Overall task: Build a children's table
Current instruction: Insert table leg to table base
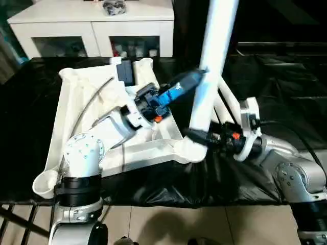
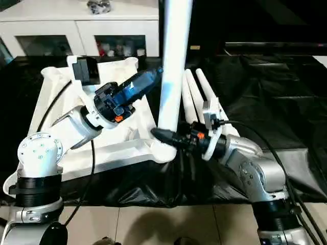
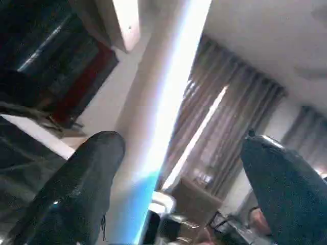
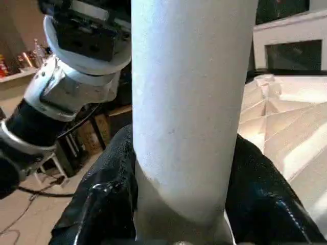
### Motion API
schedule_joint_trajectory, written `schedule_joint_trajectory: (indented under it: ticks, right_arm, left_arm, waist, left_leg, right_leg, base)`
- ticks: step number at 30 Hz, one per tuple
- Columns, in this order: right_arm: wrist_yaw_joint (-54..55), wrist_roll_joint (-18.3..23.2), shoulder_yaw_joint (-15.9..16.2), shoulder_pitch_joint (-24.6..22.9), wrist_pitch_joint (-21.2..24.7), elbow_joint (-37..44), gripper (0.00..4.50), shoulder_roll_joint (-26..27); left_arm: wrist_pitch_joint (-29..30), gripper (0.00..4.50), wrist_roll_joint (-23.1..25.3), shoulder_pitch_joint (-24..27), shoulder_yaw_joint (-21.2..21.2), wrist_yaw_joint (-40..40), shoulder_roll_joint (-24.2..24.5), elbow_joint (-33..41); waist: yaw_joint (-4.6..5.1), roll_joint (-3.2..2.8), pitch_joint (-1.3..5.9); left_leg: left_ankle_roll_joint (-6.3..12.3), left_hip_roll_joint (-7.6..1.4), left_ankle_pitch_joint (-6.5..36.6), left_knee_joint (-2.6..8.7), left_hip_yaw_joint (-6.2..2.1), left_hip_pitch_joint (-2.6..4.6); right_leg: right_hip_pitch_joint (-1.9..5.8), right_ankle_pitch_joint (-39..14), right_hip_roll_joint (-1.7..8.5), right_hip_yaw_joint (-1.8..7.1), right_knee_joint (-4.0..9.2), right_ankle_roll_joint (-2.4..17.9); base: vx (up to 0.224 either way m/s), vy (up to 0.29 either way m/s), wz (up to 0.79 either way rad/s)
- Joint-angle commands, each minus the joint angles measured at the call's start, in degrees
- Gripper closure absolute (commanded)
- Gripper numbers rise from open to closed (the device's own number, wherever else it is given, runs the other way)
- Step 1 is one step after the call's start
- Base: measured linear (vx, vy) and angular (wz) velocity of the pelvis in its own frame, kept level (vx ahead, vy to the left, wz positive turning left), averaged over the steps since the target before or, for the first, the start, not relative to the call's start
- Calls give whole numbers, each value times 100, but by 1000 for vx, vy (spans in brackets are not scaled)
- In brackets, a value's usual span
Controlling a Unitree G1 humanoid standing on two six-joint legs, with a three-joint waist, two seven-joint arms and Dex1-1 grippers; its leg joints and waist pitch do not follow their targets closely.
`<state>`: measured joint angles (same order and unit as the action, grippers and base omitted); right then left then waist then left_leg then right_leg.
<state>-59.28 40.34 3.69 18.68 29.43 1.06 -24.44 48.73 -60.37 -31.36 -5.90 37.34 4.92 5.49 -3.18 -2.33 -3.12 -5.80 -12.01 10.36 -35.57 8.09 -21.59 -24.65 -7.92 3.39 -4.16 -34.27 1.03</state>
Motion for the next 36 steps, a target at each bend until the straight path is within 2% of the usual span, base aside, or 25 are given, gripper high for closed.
schedule_joint_trajectory:
  ticks: [1, 3, 5, 6, 7, 9, 10, 11, 14, 15, 16, 17, 20, 21, 23, 27, 29, 31, 36]
  right_arm:
    - [-45, 61, 78, 69, 98, 217, 261, -19]
    - [-45, 40, 96, 87, 142, 228, 261, -32]
    - [-64, 45, 118, 103, 203, 263, 261, -38]
    - [-78, 41, 121, 110, 231, 287, 261, -33]
    - [-76, 41, 118, 117, 254, 312, 261, -31]
    - [-67, 44, 111, 133, 290, 351, 261, -31]
    - [-66, 49, 108, 136, 298, 359, 261, -34]
    - [-69, 72, 95, 148, 323, 379, 261, -46]
    - [-75, 95, 80, 160, 349, 399, 261, -65]
    - [-76, 105, 62, 160, 373, 417, 261, -78]
    - [-75, 112, 51, 161, 389, 433, 261, -87]
    - [-72, 115, 39, 163, 405, 447, 261, -90]
    - [48, 45, -5, 180, 380, 480, 261, -73]
    - [128, 8, -26, 196, 368, 491, 261, -58]
    - [395, -114, -83, 235, 302, 497, 261, 14]
    - [759, -296, -125, 292, 189, 494, 261, 148]
    - [826, -279, -110, 302, 215, 539, 261, 189]
    - [858, -271, -96, 305, 227, 564, 261, 209]
    - [919, -336, -66, 326, 241, 584, 261, 283]
  left_arm:
    - [-239, 2, 650, 52, 368, 9, 100, 37]
    - [-482, 2, 992, 87, 547, 42, 170, -1]
    - [-559, 0, 1067, 104, 580, -28, 166, -36]
    - [-526, 0, 1000, 105, 556, -84, 149, -44]
    - [-578, 0, 1062, 99, 578, -162, 144, -50]
    - [-737, 0, 1278, 77, 625, -308, 113, -89]
    - [-773, 0, 1331, 63, 615, -360, 88, -117]
    - [-839, 0, 1323, 6, 482, -501, -29, -196]
    - [-834, 0, 1074, -70, 195, -699, -231, -266]
    - [-774, 29, 845, -111, -8, -928, -380, -282]
    - [-753, 36, 797, -126, -70, -1077, -447, -289]
    - [-761, 41, 830, -130, -68, -1183, -477, -293]
    - [-870, 68, 1371, -78, 178, -1465, -439, -283]
    - [-945, 81, 1589, -68, 281, -1515, -408, -262]
    - [-1057, 87, 1885, -64, 356, -1738, -414, -185]
    - [-1137, 123, 2135, -87, 349, -2302, -487, -40]
    - [-1202, 138, 2225, -69, 386, -2384, -504, 27]
    - [-1230, 152, 2270, -56, 400, -2400, -523, 49]
    - [-1281, 209, 2337, 21, 514, -2329, -563, 106]
  waist:
    - [-2, 96, 422]
    - [-3, 72, 420]
    - [-4, 75, 430]
    - [-9, 95, 441]
    - [-28, 76, 445]
    - [-20, 97, 437]
    - [-29, 88, 439]
    - [-30, 115, 435]
    - [-56, 122, 445]
    - [-61, 130, 449]
    - [-64, 145, 450]
    - [-63, 140, 448]
    - [-50, 141, 422]
    - [-41, 145, 434]
    - [-26, 163, 431]
    - [-16, 153, 425]
    - [-15, 171, 425]
    - [-16, 166, 429]
    - [-16, 162, 439]
  left_leg:
    - [400, 99, 1308, 357, 87, -16]
    - [410, 81, 1344, 369, 87, -1]
    - [394, 78, 1295, 374, 95, -10]
    - [402, 64, 1205, 380, 99, -19]
    - [403, 47, 1166, 387, 97, -6]
    - [425, 40, 1181, 392, 101, -12]
    - [430, 42, 1160, 390, 103, -15]
    - [440, 51, 1138, 376, 124, -14]
    - [431, 59, 1044, 368, 125, -28]
    - [427, 53, 994, 362, 124, -39]
    - [442, 55, 965, 360, 125, -44]
    - [447, 55, 969, 359, 125, -45]
    - [456, 59, 1052, 363, 124, -29]
    - [425, 55, 1015, 366, 114, -38]
    - [407, 62, 1009, 361, 118, -48]
    - [365, 69, 1057, 357, 118, -41]
    - [368, 79, 1087, 353, 122, -43]
    - [385, 75, 1081, 357, 116, -45]
    - [422, 45, 1047, 380, 107, -45]
  right_leg:
    - [362, -3315, 161, 3, 662, -103]
    - [342, -3248, 173, 17, 674, -61]
    - [368, -3113, 195, 35, 651, 35]
    - [383, -2926, 208, 54, 632, 119]
    - [377, -2742, 216, 68, 602, 245]
    - [386, -2607, 212, 80, 585, 319]
    - [392, -2591, 227, 89, 576, 339]
    - [389, -2598, 221, 95, 585, 351]
    - [408, -2598, 240, 102, 570, 363]
    - [417, -2523, 243, 105, 546, 402]
    - [416, -2505, 242, 103, 559, 410]
    - [415, -2523, 244, 103, 556, 412]
    - [388, -2836, 234, 87, 606, 280]
    - [396, -2882, 242, 88, 608, 190]
    - [393, -2936, 241, 87, 618, 135]
    - [373, -3066, 238, 72, 635, 67]
    - [367, -3111, 230, 65, 644, 20]
    - [365, -3110, 236, 62, 652, -10]
    - [374, -2770, 245, 81, 615, 161]
  base:
    - [0, 0, 0]
    - [0, 0, 0]
    - [0, 0, 0]
    - [0, 0, 0]
    - [0, 0, 0]
    - [0, 0, 0]
    - [0, 0, 0]
    - [0, 0, 0]
    - [0, 0, 0]
    - [0, 0, 0]
    - [0, 0, 0]
    - [0, 0, 0]
    - [0, 0, 0]
    - [0, 0, 0]
    - [0, 0, 0]
    - [0, 0, 0]
    - [0, 0, 0]
    - [0, 0, 0]
    - [0, 0, 0]
